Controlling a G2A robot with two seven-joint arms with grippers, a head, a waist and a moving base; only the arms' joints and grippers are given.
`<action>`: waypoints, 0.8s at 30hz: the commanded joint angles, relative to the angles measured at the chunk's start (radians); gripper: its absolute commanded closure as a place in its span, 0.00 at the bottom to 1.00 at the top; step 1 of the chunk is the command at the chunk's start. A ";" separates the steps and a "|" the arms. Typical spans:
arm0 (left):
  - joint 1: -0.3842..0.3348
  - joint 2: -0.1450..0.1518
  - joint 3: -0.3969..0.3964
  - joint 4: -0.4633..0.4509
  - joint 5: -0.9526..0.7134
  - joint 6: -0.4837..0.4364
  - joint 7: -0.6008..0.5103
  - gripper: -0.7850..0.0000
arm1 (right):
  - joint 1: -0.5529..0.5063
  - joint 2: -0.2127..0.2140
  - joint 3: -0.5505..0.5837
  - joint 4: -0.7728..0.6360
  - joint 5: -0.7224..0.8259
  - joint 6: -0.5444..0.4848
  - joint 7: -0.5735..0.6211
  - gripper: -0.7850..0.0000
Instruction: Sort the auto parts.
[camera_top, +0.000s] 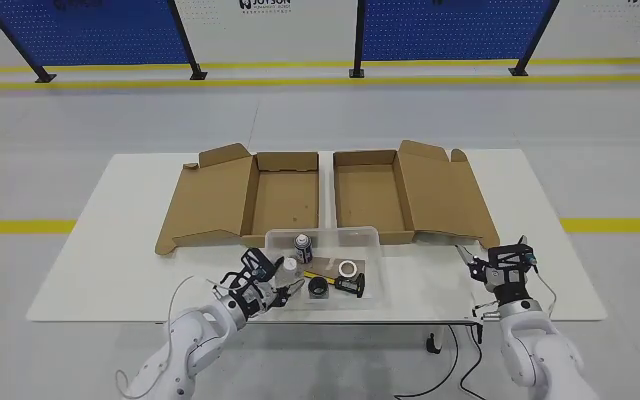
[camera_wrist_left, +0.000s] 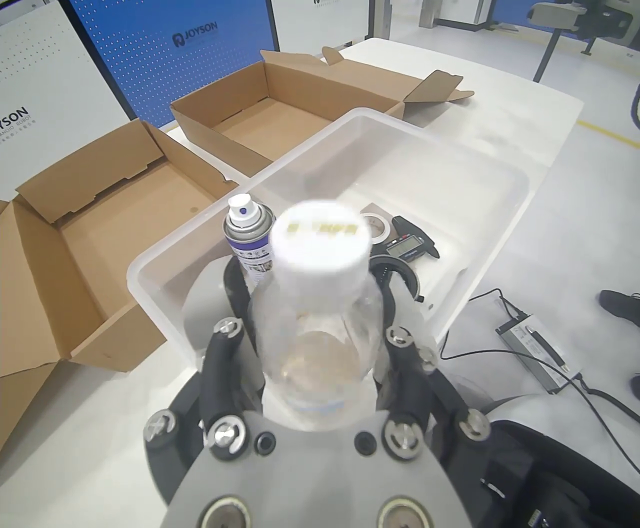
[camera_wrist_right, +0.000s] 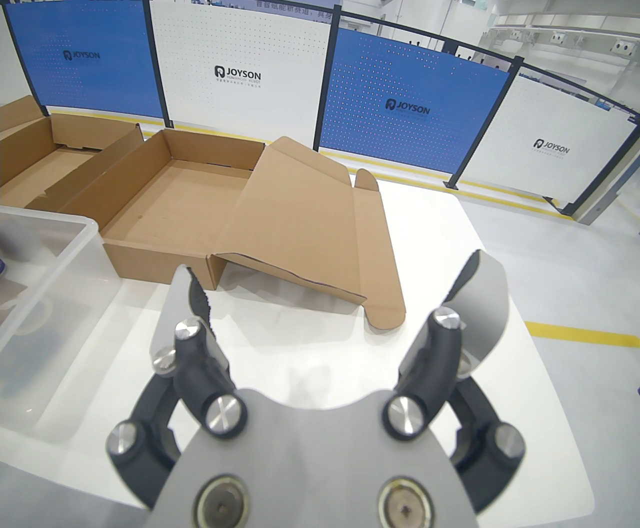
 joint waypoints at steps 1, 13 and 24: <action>-0.002 0.001 0.001 0.002 0.000 -0.002 0.001 0.70 | 0.000 0.000 0.000 0.000 0.000 0.000 0.000 0.00; -0.020 0.001 0.017 0.004 0.002 0.001 0.020 1.00 | 0.000 0.000 0.000 0.000 0.000 0.000 0.000 0.00; -0.013 0.004 -0.001 -0.046 -0.072 -0.020 0.069 1.00 | 0.000 0.000 0.000 0.000 0.000 0.000 0.000 0.00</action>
